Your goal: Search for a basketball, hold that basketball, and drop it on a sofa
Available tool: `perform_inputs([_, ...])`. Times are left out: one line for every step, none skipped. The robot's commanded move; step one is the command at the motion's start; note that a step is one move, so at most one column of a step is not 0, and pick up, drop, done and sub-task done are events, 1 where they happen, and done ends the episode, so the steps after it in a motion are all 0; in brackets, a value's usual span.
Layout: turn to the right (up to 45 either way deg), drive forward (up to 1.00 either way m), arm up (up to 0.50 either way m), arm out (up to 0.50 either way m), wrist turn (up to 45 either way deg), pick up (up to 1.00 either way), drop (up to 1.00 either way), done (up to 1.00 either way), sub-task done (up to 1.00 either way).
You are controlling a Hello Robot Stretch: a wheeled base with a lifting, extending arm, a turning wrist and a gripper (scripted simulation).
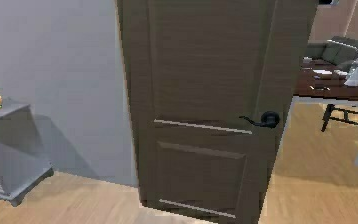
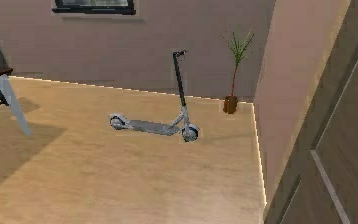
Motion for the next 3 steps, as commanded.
perform_inputs([0.0, 0.6, 0.0, 0.0, 0.0, 0.0, 0.0, 0.0, 0.0])
perform_inputs([-45.0, 0.0, 0.0, 0.0, 0.0, 0.0, 0.0, 0.0, 0.0])
perform_inputs([-24.0, 0.0, 0.0, 0.0, 0.0, 0.0, 0.0, 0.0, 0.0])
